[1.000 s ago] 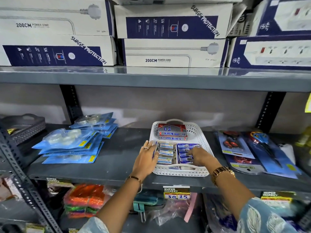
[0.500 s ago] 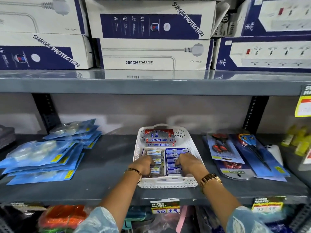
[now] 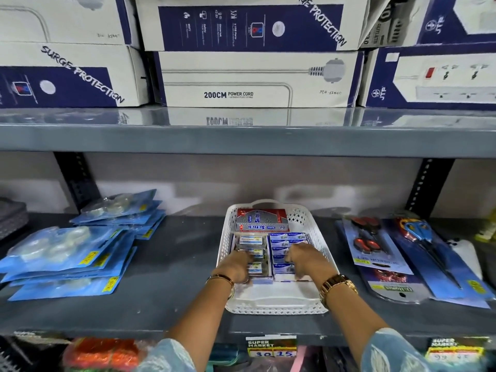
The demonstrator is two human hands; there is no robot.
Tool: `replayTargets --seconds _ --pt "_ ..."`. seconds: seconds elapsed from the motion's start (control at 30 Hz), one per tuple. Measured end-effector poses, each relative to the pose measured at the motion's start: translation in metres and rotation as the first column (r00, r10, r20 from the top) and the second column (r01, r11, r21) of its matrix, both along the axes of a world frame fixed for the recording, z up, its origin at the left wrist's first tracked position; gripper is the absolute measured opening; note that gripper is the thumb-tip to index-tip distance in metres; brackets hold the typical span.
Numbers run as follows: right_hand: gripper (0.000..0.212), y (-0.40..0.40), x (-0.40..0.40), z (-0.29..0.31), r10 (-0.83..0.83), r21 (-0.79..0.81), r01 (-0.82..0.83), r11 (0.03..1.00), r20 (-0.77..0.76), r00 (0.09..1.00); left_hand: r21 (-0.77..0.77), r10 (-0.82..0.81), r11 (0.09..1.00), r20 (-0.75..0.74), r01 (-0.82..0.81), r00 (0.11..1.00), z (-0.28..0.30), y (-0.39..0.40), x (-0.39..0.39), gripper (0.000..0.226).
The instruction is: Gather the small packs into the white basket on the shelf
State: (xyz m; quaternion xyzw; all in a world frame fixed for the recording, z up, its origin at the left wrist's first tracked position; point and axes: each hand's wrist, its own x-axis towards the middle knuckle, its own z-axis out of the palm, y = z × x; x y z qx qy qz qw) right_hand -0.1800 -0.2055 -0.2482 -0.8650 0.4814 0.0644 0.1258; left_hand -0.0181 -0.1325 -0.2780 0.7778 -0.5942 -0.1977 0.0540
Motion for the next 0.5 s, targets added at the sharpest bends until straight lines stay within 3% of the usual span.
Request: replayTargets --seconds 0.2,0.33,0.4,0.5 --pt "0.034 0.007 -0.004 0.001 0.074 -0.055 -0.079 0.995 -0.092 0.993 0.005 -0.024 1.000 0.032 0.023 0.999 0.002 0.008 -0.009 0.054" --pt "0.047 0.014 -0.014 -0.003 0.092 -0.057 -0.101 0.993 -0.146 0.985 -0.128 -0.008 0.992 -0.006 0.008 1.000 0.007 0.022 -0.011 0.063" --pt "0.056 0.019 -0.018 -0.004 0.082 -0.090 -0.092 0.992 -0.101 0.991 -0.182 -0.015 0.983 -0.014 0.012 1.000 0.011 0.030 -0.012 0.075" --pt "0.059 0.026 -0.021 0.000 0.078 -0.261 -0.063 0.963 0.048 0.996 -0.344 0.002 0.939 0.033 0.010 0.999 0.017 0.038 -0.017 0.070"
